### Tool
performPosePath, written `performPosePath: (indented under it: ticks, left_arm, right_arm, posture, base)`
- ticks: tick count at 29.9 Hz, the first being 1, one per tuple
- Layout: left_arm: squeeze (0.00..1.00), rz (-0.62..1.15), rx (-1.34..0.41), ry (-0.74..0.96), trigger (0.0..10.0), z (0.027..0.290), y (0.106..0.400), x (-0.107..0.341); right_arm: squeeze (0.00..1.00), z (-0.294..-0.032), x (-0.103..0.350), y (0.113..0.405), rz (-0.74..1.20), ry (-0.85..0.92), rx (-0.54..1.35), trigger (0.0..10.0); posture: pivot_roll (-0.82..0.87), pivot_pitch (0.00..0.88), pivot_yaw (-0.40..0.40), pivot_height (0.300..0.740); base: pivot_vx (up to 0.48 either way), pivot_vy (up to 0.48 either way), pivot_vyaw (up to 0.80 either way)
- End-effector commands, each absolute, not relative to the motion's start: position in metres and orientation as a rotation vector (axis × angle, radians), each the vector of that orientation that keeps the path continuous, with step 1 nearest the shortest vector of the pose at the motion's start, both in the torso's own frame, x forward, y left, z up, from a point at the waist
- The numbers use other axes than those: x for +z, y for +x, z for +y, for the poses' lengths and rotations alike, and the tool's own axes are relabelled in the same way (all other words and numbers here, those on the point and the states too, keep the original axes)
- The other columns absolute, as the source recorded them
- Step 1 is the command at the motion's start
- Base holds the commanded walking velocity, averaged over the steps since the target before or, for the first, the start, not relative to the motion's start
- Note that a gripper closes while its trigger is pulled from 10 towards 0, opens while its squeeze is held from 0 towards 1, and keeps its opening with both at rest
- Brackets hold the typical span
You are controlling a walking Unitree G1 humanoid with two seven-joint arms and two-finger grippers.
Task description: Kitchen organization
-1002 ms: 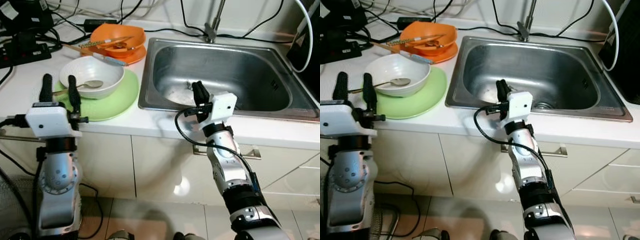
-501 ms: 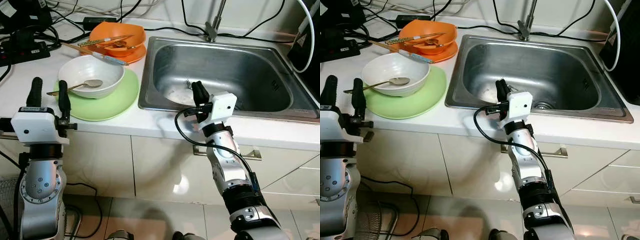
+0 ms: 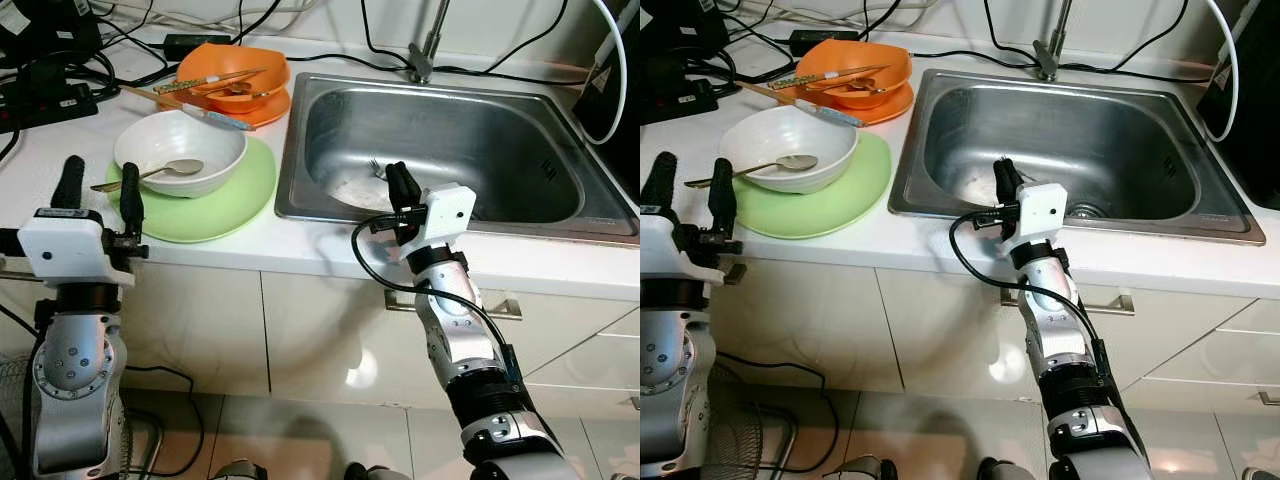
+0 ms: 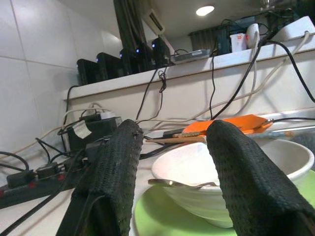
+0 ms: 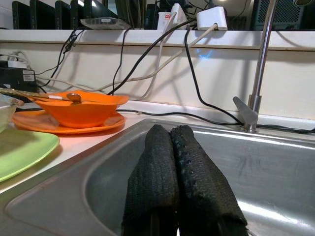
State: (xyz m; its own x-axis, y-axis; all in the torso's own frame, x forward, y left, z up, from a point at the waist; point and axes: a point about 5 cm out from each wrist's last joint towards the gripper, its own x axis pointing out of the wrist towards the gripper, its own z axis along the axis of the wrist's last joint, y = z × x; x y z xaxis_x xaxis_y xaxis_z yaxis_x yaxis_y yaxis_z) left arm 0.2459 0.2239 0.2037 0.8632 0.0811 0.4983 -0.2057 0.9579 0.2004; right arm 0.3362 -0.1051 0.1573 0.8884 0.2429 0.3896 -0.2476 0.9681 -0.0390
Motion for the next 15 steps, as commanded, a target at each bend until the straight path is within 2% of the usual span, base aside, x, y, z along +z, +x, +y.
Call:
performPosePath:
  ticks: [1,6,7,8,15]
  left_arm:
    - [1.00,-0.504,0.158,0.237,10.0,0.226,0.248,0.204]
    - [1.00,-0.478,0.117,0.219,10.0,0.220,0.254,0.202]
    - [0.36,-0.460,0.112,0.212,10.0,0.218,0.257,0.199]
    - [0.00,-0.457,0.114,0.207,10.0,0.218,0.257,0.198]
    - [0.00,-0.433,0.108,0.165,10.0,0.216,0.268,0.195]
  right_arm:
    - [0.00,-0.108,0.155,0.336,-0.388,0.020,0.241,10.0]
    - [0.00,-0.108,0.155,0.336,-0.387,0.021,0.241,10.0]
    - [0.00,-0.108,0.155,0.336,-0.388,0.020,0.239,10.0]
    - [0.00,-0.108,0.155,0.336,-0.388,0.020,0.239,10.0]
    - [0.00,-0.110,0.156,0.337,-0.390,0.017,0.231,10.0]
  posture:
    - [0.13,0.094,-0.057,0.740]
    - [0.13,0.093,-0.055,0.740]
    - [0.12,0.093,-0.052,0.740]
    - [0.12,0.093,-0.052,0.740]
    - [0.11,0.091,-0.048,0.740]
  base:
    - [0.000,0.000,0.00]
    - [0.000,0.000,0.00]
    - [0.000,0.000,0.00]
    - [0.000,0.000,0.00]
    - [0.000,0.000,0.00]
